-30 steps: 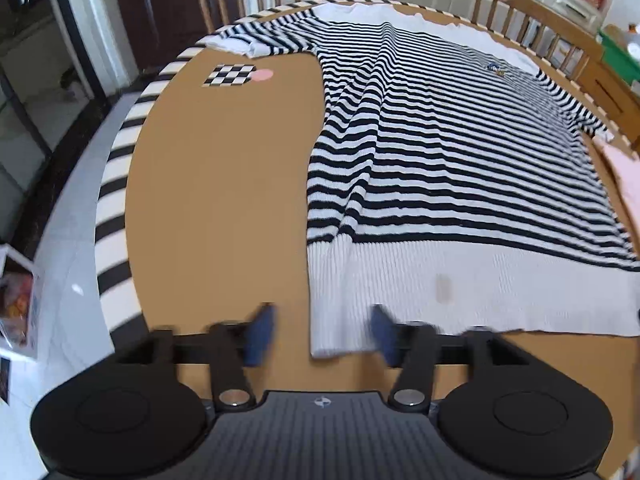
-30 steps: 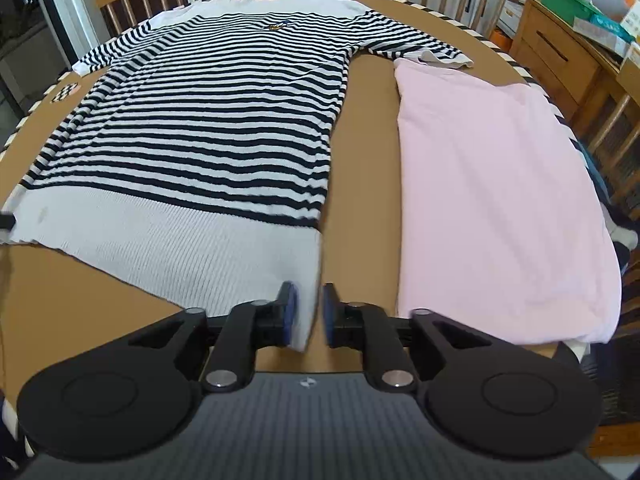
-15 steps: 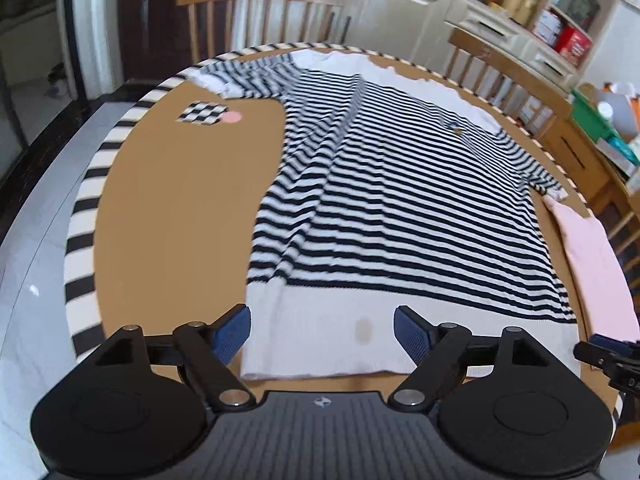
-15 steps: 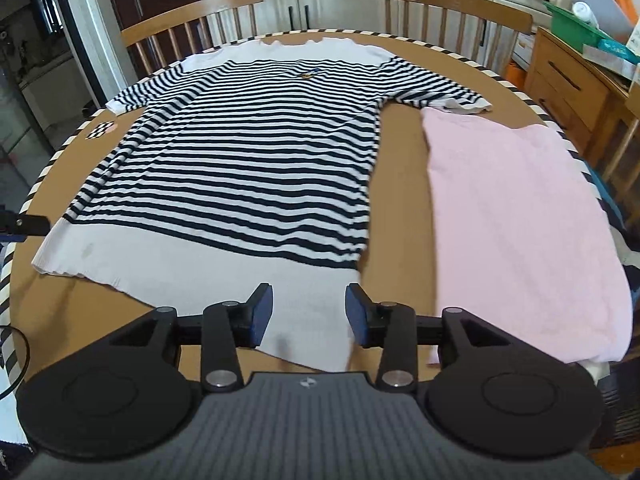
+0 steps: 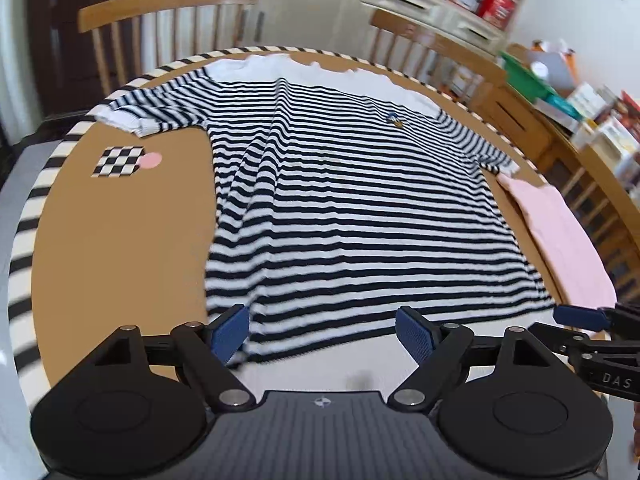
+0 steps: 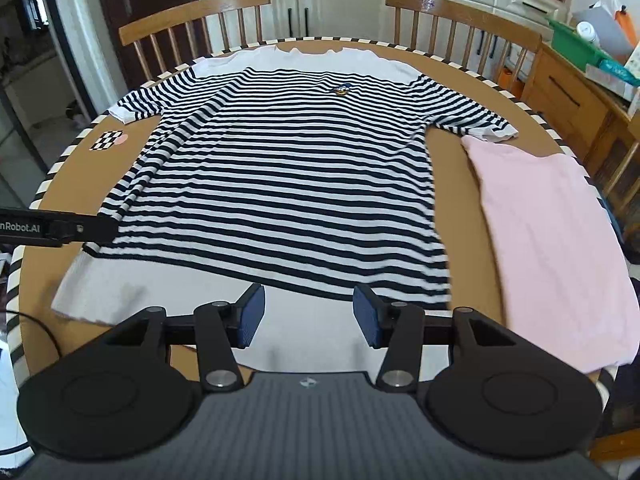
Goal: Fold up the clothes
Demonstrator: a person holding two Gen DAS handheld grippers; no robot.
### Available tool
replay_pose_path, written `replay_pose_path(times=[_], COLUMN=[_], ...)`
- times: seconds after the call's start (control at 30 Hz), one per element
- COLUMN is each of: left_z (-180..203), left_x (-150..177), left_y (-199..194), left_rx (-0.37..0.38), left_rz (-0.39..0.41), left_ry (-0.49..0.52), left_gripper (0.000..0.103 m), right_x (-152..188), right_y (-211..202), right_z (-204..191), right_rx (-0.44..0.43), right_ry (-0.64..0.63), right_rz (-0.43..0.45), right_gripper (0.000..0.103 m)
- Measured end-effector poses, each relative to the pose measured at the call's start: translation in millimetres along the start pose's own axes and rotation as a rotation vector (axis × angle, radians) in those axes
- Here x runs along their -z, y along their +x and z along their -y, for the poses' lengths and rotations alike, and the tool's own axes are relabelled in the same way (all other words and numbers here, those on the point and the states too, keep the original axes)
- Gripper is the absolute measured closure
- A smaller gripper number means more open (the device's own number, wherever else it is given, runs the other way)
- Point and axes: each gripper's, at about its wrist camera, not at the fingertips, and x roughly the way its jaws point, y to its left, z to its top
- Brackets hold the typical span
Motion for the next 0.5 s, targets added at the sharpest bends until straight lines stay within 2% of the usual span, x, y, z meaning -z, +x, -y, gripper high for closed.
replay_pose_path(times=[0.23, 0.37, 0.5], left_z=[-63, -97, -127], left_x=[-13, -17, -25], left_y=[-11, -22, -30], left_rx=[0.112, 0.121, 0.144], left_rz=[-0.015, -0.021, -0.018], left_ry=[0.124, 0.188, 0.184], left_gripper=[0.021, 0.02, 0.02], right_x=[-10, -12, -18], right_y=[-9, -14, -14], right_z=[-99, -154, -195], right_rx=[0.11, 0.143, 0.145], right_ry=[0.075, 0.098, 0.092], right_rz=[0.031, 0.051, 0.036], right_gripper=[0.048, 0.048, 0.048])
